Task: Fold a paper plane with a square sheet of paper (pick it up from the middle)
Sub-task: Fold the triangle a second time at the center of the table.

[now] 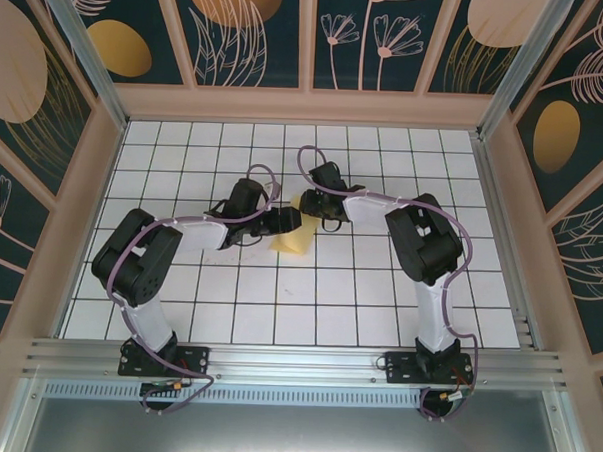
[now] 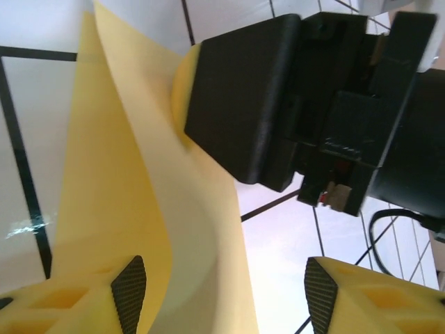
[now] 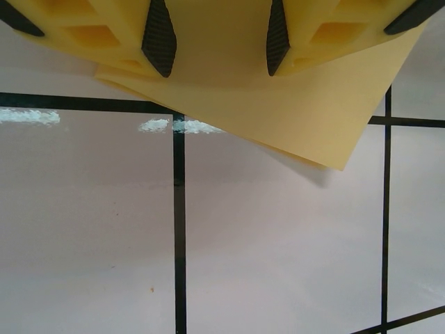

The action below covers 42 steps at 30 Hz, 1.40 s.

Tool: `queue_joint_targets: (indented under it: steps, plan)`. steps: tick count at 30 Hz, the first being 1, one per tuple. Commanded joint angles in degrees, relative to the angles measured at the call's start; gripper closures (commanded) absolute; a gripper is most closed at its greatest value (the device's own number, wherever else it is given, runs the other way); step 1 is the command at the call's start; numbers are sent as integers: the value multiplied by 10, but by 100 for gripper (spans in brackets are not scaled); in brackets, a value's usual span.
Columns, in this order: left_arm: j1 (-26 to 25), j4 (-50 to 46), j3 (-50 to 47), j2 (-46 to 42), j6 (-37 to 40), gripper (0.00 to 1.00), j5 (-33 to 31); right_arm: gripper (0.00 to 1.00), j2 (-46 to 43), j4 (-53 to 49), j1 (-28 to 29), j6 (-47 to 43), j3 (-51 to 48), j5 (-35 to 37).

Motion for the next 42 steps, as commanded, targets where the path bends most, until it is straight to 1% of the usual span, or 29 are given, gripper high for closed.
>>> queue_joint_targets:
  steps: [1, 5, 14, 21, 28, 31, 35, 37, 42]
  plan:
    - [3, 39, -12, 3, 9, 39, 41, 54, 49, -73, -7, 17, -41, -27]
    - [3, 28, -38, -8, -1, 39, 47, 55, 46, -71, -9, 18, -44, -29]
    - [3, 40, -90, -62, -10, 39, 67, 55, 47, -68, -10, 20, -47, -30]
    - [3, 94, -97, -67, -36, 43, 90, 55, 46, -66, -11, 21, -49, -35]
    - [3, 101, -90, -90, -46, 46, 90, 57, 46, -62, -13, 22, -53, -42]
    - [3, 76, -88, -101, -42, 49, 69, 58, 43, -60, -14, 21, -54, -48]
    - [3, -32, -67, -90, -22, 57, -4, 59, 15, -46, -19, 18, -56, -77]
    - [3, -70, -59, -74, -17, 62, -29, 59, -4, -46, -22, 14, -48, -87]
    - [3, -86, -54, -42, -30, 73, -52, 59, -35, -45, -24, 10, -27, -120]
